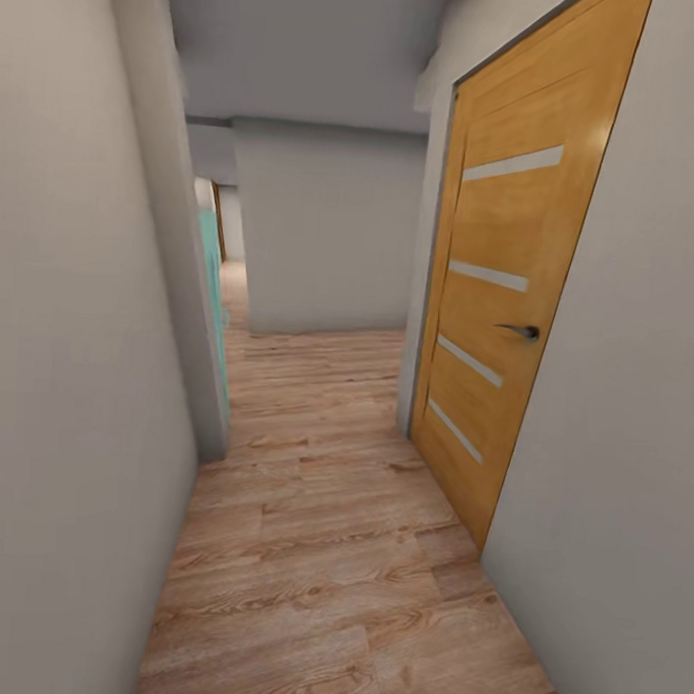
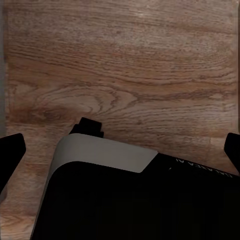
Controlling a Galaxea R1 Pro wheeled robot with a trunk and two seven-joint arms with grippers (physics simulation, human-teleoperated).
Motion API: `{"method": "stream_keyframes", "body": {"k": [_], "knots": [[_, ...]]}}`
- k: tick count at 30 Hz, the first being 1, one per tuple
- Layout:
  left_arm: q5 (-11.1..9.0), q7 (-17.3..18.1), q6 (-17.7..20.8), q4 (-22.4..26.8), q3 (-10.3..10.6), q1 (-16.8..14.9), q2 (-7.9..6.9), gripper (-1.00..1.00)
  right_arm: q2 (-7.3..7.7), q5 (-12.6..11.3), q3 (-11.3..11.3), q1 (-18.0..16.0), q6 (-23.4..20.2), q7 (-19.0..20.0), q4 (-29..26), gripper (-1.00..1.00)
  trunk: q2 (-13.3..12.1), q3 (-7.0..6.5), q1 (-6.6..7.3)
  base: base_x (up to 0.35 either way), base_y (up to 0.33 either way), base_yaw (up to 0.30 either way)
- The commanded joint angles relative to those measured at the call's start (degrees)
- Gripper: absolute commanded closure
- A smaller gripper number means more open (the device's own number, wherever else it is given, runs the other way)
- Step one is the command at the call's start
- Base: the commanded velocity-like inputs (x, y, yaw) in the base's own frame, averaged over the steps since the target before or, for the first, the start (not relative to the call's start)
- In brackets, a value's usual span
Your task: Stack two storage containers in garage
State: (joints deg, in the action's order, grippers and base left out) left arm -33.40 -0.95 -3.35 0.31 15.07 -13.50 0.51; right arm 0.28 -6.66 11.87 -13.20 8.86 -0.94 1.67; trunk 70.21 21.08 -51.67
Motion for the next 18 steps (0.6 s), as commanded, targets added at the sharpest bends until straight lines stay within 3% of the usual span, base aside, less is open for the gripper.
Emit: {"method": "stream_keyframes", "body": {"k": [1,18], "knots": [[-0.44,-0.10,-0.18,-0.04,0.49,-0.04,0.02,-1.00,-0.02,-0.58,0.50,-0.07,0.37,-0.03,0.18,-1.00,0.03,0.06,-0.03,0.321,0.000,0.027],[-0.44,-0.08,-0.16,-0.04,0.53,-0.04,0.07,-1.00,-0.08,-0.37,0.70,-0.07,0.29,-0.03,0.16,-1.00,0.03,0.06,-0.03,0.321,-0.003,0.002]]}}
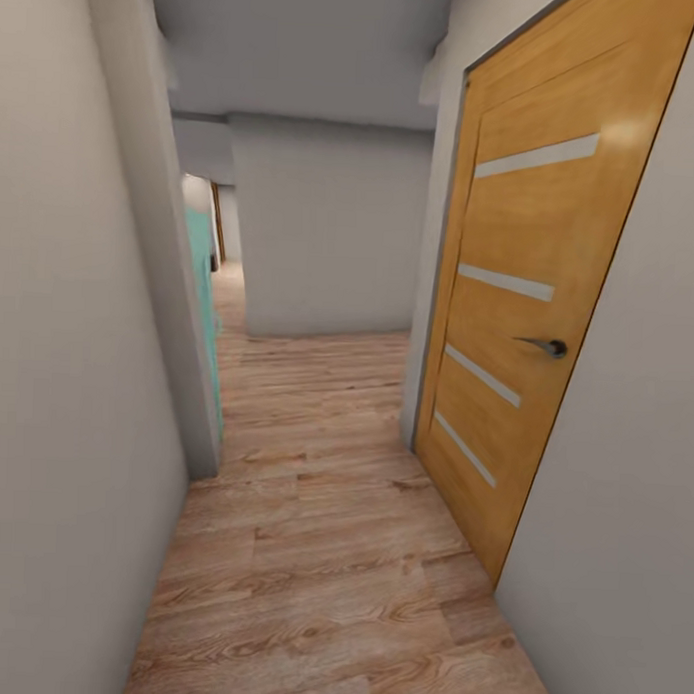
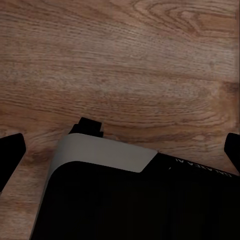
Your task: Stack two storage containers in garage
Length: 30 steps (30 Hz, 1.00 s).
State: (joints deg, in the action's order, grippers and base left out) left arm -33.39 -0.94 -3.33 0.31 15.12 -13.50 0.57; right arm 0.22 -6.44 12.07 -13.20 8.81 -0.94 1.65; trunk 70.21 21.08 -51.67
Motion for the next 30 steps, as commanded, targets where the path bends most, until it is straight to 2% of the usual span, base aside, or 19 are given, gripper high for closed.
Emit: {"method": "stream_keyframes", "body": {"k": [1,6,26,30], "knots": [[-0.45,-0.10,-0.18,-0.04,0.48,-0.04,0.00,-1.00,-0.02,-0.59,0.49,-0.07,0.34,-0.03,0.16,-1.00,0.03,0.06,-0.03,0.321,-0.047,0.000],[-0.45,-0.11,-0.18,-0.04,0.46,-0.04,-0.02,-1.00,0.03,-0.59,0.49,-0.07,0.33,-0.03,0.18,-1.00,0.03,0.06,-0.03,0.321,-0.083,0.092],[-0.45,-0.09,-0.18,-0.04,0.44,-0.04,-0.04,-1.00,0.04,-0.66,0.49,-0.07,0.33,-0.03,0.18,-1.00,0.03,0.06,-0.03,0.321,-0.103,0.260],[-0.45,-0.10,-0.18,-0.04,0.45,-0.04,0.03,-1.00,0.04,-0.67,0.49,-0.07,0.36,-0.03,0.19,-1.00,0.03,0.06,-0.03,0.321,-0.114,0.106]]}}
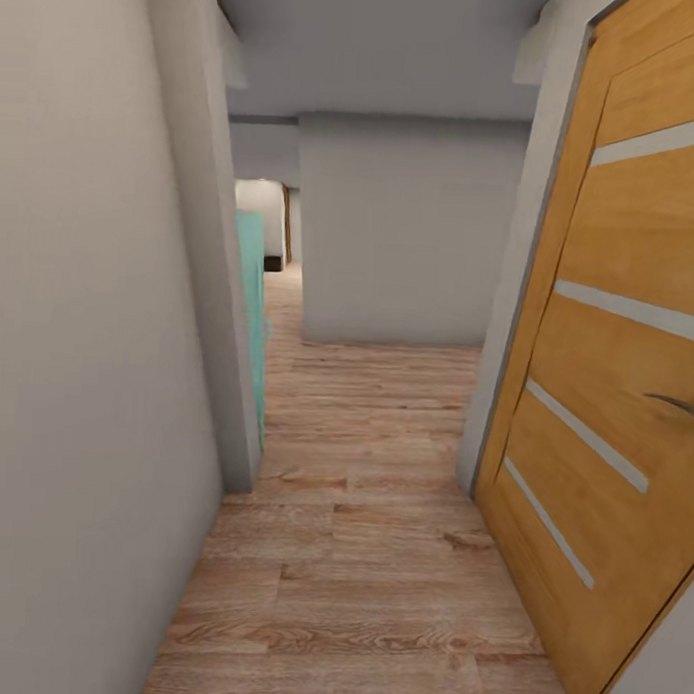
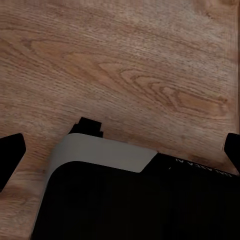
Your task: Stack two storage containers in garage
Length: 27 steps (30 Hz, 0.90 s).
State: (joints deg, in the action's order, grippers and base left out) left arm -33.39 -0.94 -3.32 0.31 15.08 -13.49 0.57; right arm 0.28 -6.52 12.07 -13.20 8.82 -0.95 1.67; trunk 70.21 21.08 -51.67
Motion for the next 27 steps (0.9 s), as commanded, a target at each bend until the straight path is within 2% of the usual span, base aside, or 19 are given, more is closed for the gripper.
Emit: {"method": "stream_keyframes", "body": {"k": [1,27], "knots": [[-0.45,-0.10,-0.19,-0.05,0.48,-0.04,0.02,-1.00,-0.02,-0.59,0.50,-0.07,0.36,-0.02,0.18,-1.00,0.03,0.06,-0.03,0.321,-0.122,0.045],[-0.45,-0.04,-0.11,-0.05,0.48,-0.04,-0.09,-1.00,0.00,-0.51,0.55,-0.07,0.32,-0.02,0.15,-1.00,0.03,0.06,-0.03,0.318,-0.147,0.005]]}}
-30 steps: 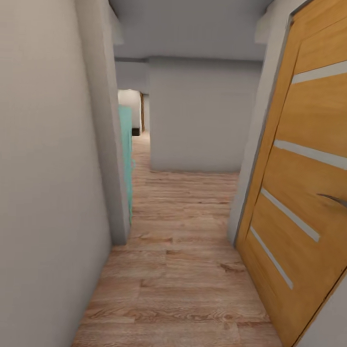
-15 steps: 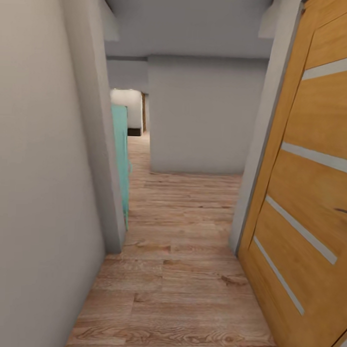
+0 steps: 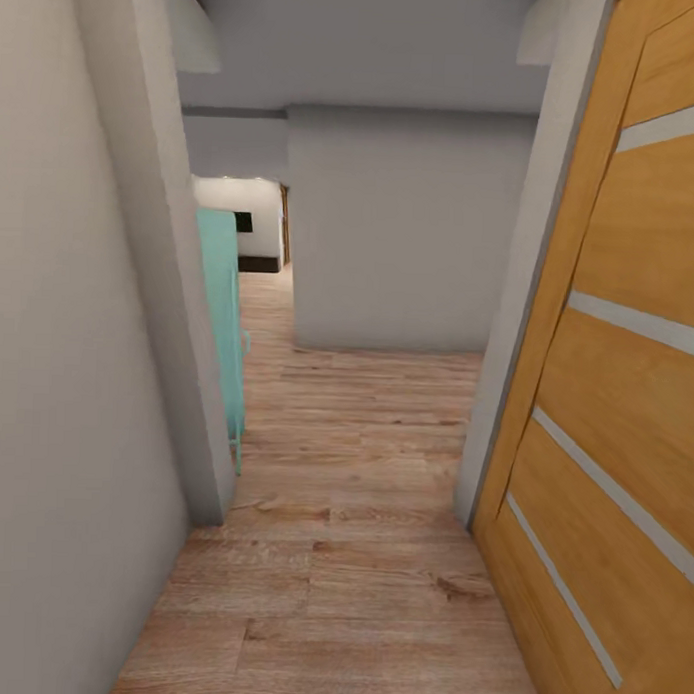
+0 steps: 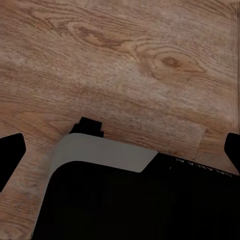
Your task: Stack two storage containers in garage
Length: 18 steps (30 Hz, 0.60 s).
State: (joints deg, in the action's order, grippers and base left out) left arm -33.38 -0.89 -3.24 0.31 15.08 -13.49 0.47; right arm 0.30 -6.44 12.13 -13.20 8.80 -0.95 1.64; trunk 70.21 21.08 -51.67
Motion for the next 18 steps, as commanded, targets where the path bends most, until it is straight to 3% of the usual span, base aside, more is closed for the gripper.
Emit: {"method": "stream_keyframes", "body": {"k": [1,11,18], "knots": [[-0.49,-0.12,-0.19,-0.05,0.48,-0.04,0.00,-1.00,-0.03,-0.59,0.47,-0.07,0.34,-0.02,0.19,-1.00,0.03,0.06,-0.03,0.314,-0.124,0.000],[-0.54,-0.16,-0.19,-0.05,0.48,-0.04,-0.03,-1.00,-0.03,-0.59,0.44,-0.07,0.34,-0.02,0.18,-1.00,0.03,0.06,-0.03,0.319,-0.038,0.101],[-0.54,-0.16,-0.19,-0.05,0.48,-0.04,-0.03,-1.00,0.02,-0.59,0.43,-0.07,0.34,-0.02,0.19,-1.00,0.03,0.06,-0.03,0.322,-0.001,0.020]]}}
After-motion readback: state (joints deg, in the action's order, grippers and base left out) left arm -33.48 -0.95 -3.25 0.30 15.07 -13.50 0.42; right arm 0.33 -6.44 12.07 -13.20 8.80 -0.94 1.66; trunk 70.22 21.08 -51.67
